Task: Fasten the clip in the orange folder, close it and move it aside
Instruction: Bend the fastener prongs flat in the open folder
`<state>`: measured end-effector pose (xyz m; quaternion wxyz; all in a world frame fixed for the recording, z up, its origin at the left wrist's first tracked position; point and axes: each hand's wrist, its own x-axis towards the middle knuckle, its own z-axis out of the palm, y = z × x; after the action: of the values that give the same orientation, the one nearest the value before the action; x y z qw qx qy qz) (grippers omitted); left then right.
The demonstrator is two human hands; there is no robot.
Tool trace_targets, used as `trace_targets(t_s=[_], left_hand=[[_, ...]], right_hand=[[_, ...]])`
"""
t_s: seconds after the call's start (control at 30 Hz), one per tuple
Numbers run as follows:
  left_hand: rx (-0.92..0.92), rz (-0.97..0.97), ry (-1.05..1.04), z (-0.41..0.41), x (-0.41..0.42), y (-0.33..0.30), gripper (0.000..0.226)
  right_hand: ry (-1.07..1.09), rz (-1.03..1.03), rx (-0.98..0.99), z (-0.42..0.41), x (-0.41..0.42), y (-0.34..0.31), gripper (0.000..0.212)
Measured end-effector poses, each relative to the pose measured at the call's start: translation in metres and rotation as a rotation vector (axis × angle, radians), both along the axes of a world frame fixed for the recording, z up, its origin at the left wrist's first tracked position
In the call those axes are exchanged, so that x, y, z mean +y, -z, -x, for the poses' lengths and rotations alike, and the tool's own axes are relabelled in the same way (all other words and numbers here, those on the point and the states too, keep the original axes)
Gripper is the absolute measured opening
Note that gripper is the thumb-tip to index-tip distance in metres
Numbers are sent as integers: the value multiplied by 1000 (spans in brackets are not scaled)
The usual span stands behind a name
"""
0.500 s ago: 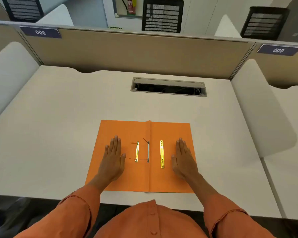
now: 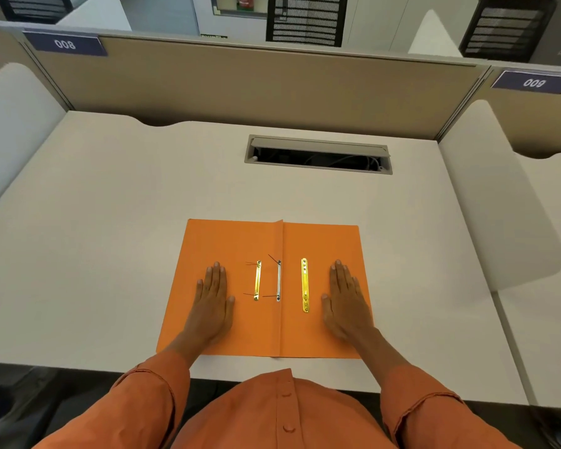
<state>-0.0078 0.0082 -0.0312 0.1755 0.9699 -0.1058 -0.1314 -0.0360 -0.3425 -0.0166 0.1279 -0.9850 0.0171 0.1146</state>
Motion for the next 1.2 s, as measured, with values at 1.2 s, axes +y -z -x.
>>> trace_targets(t_s=[1.2], left_hand=[[-107,599,-267,31,-47,-31,21]], right_hand=[[-25,-270,191,-95,30,-51,84]])
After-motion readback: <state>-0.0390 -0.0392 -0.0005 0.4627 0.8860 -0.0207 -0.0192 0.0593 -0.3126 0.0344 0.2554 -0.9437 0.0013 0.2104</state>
